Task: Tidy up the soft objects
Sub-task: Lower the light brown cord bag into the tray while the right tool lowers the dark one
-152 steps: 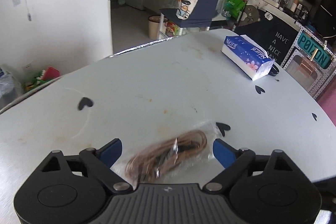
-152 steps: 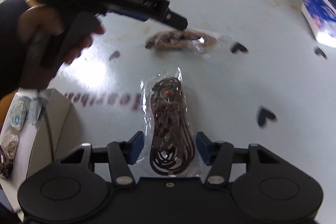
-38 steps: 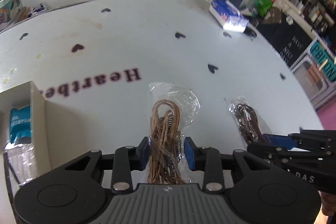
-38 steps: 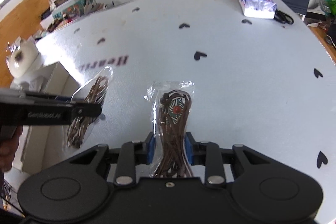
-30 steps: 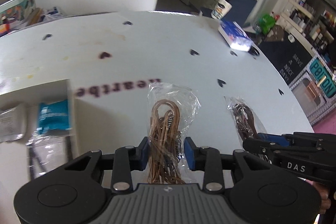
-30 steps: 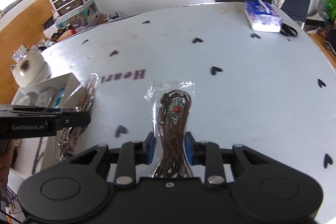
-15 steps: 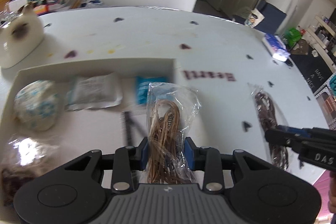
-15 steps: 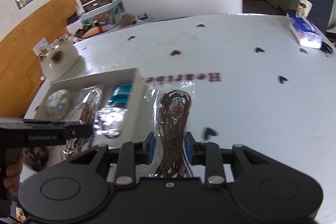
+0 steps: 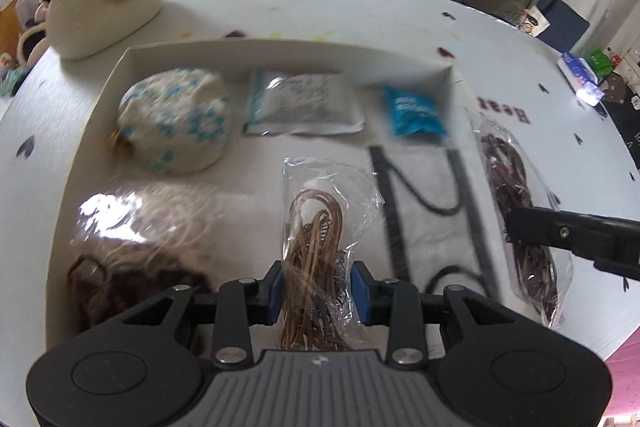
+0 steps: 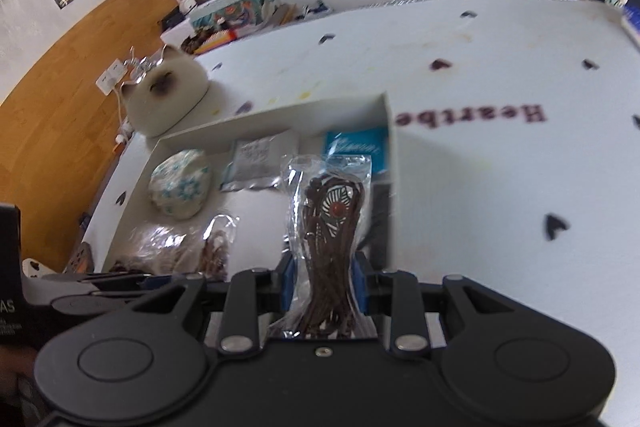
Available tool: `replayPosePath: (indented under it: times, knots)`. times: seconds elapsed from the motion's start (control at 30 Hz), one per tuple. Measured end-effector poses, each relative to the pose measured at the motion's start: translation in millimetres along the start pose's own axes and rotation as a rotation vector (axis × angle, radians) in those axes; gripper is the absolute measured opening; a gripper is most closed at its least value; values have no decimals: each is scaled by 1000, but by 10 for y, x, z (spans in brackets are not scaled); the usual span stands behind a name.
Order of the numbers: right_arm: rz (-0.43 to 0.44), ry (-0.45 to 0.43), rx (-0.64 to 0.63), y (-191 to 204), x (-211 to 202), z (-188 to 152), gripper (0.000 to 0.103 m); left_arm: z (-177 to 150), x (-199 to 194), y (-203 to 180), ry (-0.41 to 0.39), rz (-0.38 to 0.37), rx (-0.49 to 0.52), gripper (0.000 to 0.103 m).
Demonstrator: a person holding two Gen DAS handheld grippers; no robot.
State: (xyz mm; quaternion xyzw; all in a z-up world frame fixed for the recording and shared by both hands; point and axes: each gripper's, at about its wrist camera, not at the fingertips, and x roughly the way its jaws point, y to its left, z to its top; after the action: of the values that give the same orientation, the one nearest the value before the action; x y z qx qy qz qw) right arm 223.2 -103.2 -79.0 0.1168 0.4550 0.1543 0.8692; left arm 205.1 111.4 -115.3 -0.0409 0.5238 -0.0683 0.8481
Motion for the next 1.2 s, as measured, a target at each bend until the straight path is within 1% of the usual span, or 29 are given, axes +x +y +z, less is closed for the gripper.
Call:
replayPosePath:
  times: [0.1,0.2,0.27,0.33,0.4,0.47,0.5,0.57,0.6,0.67,0.8,1.03,1.1,1.13,1.17,1.2]
  knots:
    - [17,34,3,136,136,-28,30,-1,18,86,-1,2,-21,36]
    - [32,66,3,240,252,-51,30,18,55,170,2,-10,-64,37]
    - [41,84,3,303,314,-52,30,20,51,205,3,-37,-97,43]
    - [46,93,2,351,357,-47,30,9,20,215,9,-72,-111,56]
    - [51,100,8,372,389,-40,30,-18,-55,202,5,-91,-108,59]
    - [54,110,21,374,430,-34,30,-55,-135,189,3,-86,-100,59]
    - [54,117,30,372,456,-30,30,-73,-181,190,-1,-101,-98,59]
    - [48,131,45,364,511,-33,30,-114,-285,197,-19,-108,-101,59]
    - [45,137,50,363,538,-37,30,-128,-335,197,-27,-106,-97,57]
    - [43,149,55,375,592,-49,30,-150,-429,210,-45,-100,-95,57]
    - [42,171,38,457,686,-88,30,-193,-567,266,-65,-93,-104,55]
    - [61,195,7,640,822,-131,31,-256,-641,405,-66,-72,-127,55]
    - [65,196,0,682,834,-135,35,-264,-649,429,-64,-72,-124,55]
    - [63,196,-3,694,831,-138,38,-267,-652,436,-64,-75,-121,55]
    - [56,194,-3,701,820,-141,42,-269,-652,442,-65,-78,-117,55]
    - [45,190,-1,702,802,-147,49,-270,-654,444,-65,-81,-111,55]
